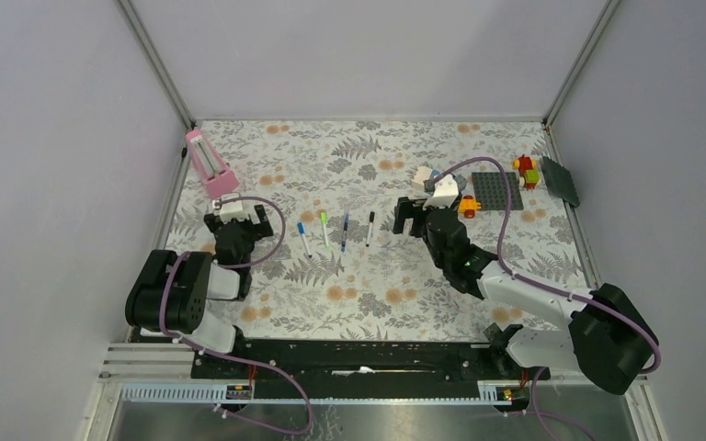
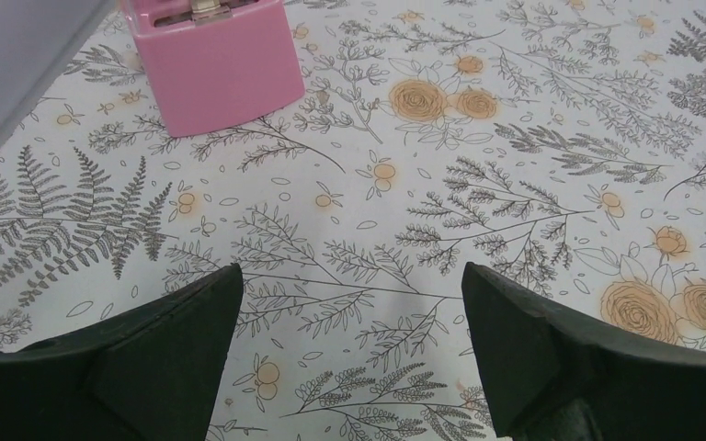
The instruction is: Insert the pens into the pen caps
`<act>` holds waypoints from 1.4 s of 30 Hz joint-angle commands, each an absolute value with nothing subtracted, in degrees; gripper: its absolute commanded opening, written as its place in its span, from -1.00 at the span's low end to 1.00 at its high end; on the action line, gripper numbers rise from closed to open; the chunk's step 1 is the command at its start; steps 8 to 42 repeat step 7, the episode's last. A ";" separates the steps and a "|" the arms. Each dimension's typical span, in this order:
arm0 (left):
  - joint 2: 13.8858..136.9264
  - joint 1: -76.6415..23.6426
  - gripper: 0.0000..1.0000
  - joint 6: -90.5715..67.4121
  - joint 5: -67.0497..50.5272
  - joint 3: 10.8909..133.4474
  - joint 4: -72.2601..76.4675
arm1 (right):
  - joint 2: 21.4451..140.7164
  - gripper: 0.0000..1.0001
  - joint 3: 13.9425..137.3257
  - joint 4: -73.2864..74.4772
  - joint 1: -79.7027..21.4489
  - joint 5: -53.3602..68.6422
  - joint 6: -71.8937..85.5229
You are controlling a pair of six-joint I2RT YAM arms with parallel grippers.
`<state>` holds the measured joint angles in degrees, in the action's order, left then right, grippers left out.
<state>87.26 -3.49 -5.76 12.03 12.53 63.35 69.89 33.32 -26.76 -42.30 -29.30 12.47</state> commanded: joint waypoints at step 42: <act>86.84 -3.69 0.98 -4.92 10.63 13.71 68.72 | 67.63 0.99 32.30 -30.57 -39.90 -25.22 13.73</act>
